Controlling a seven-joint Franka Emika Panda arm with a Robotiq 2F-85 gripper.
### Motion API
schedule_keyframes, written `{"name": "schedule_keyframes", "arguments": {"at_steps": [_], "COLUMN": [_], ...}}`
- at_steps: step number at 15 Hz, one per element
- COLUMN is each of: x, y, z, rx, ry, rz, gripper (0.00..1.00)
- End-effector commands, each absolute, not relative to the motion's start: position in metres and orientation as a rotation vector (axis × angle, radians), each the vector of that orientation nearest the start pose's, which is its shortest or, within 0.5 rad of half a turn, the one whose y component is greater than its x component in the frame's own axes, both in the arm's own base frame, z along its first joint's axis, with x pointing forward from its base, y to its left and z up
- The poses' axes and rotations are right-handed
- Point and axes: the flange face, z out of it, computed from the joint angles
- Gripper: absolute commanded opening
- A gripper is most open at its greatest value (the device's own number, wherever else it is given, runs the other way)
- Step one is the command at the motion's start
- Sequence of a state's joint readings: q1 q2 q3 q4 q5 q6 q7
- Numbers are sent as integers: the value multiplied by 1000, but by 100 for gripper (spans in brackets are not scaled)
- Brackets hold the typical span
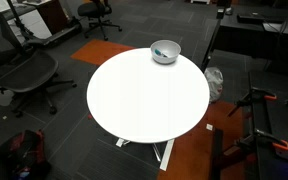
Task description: Take the green marker out of the grey bowl
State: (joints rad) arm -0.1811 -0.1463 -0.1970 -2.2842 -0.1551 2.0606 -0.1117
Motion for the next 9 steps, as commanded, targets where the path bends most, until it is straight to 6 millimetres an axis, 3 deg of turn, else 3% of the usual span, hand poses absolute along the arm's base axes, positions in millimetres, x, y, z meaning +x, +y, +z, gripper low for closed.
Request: {"name": "schedule_keyframes", "arguments": {"at_steps": [1,9], "x": [446,461], "y": [-187,-186], "z": [407,404], "rx": [-3207,-3204], "ry": [297,285], "rz": [165,108], "gripper": [100,100]}}
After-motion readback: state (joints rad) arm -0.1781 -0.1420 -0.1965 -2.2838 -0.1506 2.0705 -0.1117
